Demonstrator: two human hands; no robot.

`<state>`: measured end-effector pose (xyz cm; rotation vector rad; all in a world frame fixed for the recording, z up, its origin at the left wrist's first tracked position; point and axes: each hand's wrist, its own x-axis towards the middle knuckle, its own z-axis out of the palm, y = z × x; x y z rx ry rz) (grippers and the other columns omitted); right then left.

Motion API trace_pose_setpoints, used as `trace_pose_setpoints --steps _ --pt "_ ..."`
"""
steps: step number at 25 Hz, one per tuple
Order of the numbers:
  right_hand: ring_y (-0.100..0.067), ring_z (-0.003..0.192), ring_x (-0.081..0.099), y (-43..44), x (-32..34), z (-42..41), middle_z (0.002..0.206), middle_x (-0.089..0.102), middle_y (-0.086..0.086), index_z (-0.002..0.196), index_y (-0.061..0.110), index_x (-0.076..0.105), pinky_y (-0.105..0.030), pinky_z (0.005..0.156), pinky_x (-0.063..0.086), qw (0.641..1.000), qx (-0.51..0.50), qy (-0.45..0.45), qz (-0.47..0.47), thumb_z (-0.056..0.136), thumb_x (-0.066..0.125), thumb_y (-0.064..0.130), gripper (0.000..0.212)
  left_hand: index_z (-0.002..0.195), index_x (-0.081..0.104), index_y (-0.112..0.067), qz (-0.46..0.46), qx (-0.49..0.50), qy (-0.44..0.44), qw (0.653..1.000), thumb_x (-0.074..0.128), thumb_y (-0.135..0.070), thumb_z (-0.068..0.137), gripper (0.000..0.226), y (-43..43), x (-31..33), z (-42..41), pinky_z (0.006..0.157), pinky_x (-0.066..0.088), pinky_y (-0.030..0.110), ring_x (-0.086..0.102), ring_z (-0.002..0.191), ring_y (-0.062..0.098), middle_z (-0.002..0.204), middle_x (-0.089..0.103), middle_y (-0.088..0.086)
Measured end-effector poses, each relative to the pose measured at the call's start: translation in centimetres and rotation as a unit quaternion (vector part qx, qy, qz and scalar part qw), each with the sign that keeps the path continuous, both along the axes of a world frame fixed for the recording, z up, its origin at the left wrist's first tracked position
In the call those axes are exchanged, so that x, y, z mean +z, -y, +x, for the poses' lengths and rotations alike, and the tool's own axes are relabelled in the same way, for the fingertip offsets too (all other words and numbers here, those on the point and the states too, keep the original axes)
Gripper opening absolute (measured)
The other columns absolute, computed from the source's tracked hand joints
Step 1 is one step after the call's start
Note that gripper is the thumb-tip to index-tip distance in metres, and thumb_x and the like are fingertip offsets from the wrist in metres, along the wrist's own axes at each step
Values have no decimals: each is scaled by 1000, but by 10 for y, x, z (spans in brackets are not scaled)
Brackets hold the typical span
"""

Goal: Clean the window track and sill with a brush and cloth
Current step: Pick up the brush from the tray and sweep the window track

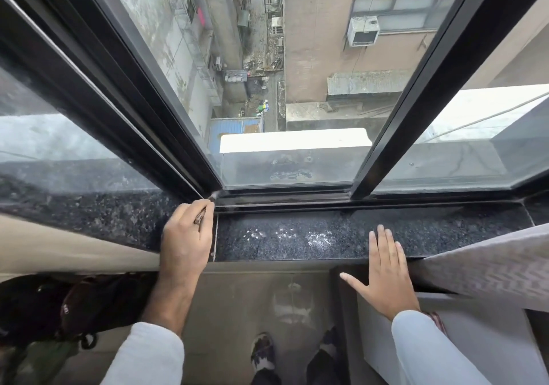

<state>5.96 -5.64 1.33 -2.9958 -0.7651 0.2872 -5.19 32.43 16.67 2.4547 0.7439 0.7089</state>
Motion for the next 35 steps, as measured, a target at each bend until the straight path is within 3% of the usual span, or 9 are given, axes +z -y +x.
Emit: trace_pose_setpoints --steps 4,7,11,14,18,23,27,32,35 --pt "-37 164 7 0 2 0 176 8 -22 165 1 12 -59 129 20 1000 1 -2 -3 86 32 91 121 102 76 -5 87 -32 -86 992 70 -12 96 11 2 -19 23 74 59 48 62 75 37 83 63 16" --pt "-36 164 6 0 2 0 177 6 -21 165 2 10 -58 130 19 1000 0 -4 0 86 31 91 121 95 73 -4 103 -80 -112 985 69 -12 96 9 26 -30 53 67 56 46 52 72 29 80 59 13" --pt "-36 164 5 1 2 0 176 5 -21 165 2 10 -58 130 19 1000 -2 -4 3 87 31 91 121 95 72 -8 111 -203 -110 967 76 -3 87 10 83 -41 75 65 53 41 55 73 30 83 60 12" --pt "-35 164 4 0 3 0 177 4 -21 165 2 9 -57 131 18 1000 1 -3 9 88 31 91 120 107 75 -8 41 -266 -71 960 68 -13 97 12 114 -37 85 70 57 42 61 78 30 89 64 11" --pt "-33 164 3 5 5 1 177 3 -18 166 5 7 -55 131 19 1000 5 -7 10 93 27 87 112 120 75 -9 -37 -250 0 967 65 -17 101 23 129 -13 65 81 59 35 68 89 20 99 71 5" --pt "-33 164 8 31 1 -2 177 7 -19 166 4 11 -55 129 24 999 -43 -2 20 100 29 75 98 113 80 -15 -94 -269 35 958 76 -13 92 21 146 -10 30 88 59 29 73 97 9 103 75 -4" --pt "-35 164 8 47 -2 -3 176 9 -22 165 2 11 -56 129 25 1000 -22 8 17 100 36 72 99 109 83 -16 -197 -347 23 917 82 -10 89 21 199 -23 76 91 61 30 74 102 4 107 79 -6" --pt "-33 164 -2 49 -3 -1 176 0 -22 165 2 2 -53 130 11 1000 -16 -9 5 100 27 76 102 109 82 -18 -334 -360 -49 870 80 -16 90 20 248 -46 162 97 60 34 74 105 2 108 81 -6" --pt "-31 164 -7 51 -2 1 176 -4 -20 166 3 3 -52 130 6 1000 -13 -25 11 100 27 78 103 116 80 -23 -305 -386 -124 861 81 -17 89 27 256 -65 186 103 56 29 70 110 -4 114 80 -8"
